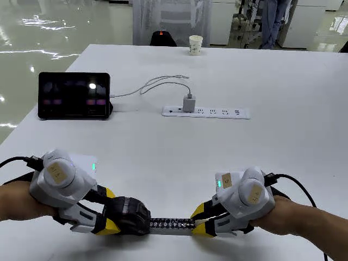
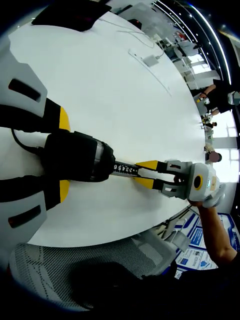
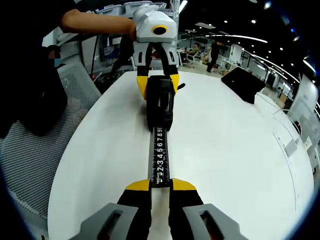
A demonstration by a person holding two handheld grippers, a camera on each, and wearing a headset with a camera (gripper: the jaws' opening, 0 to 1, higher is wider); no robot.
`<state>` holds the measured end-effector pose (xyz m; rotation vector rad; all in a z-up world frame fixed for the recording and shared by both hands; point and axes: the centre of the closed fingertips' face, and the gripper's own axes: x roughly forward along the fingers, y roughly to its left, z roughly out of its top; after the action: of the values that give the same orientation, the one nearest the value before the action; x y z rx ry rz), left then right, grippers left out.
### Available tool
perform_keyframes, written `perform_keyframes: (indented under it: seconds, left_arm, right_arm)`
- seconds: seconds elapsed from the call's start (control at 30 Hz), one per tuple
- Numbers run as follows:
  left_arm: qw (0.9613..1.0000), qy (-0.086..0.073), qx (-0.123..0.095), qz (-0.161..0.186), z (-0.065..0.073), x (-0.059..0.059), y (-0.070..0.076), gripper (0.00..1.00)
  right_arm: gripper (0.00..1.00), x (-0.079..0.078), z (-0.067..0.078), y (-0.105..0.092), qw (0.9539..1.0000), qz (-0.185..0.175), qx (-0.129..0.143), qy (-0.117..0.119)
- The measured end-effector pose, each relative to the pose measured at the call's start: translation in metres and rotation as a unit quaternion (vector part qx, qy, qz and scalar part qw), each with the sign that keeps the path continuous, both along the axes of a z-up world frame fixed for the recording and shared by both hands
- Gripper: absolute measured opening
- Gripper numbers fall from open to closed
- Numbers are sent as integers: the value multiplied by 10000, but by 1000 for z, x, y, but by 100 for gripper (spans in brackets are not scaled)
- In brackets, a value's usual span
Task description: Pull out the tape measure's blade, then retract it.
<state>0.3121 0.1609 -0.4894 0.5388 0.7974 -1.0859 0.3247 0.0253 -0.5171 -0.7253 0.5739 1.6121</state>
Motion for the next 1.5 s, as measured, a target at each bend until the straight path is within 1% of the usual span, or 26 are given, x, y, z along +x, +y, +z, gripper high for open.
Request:
perform_keyframes:
  seconds: [0.87,1.5]
  left_arm:
    - [10000,15,14,-30,-1,0,-1,26]
    - [10000,25,33,-30,-2,0,-1,26]
  right_arm:
    - [8,3,-1,-30,9999,-116,-105,27]
    - [8,4,-1,-42,9998,-189,-109,23]
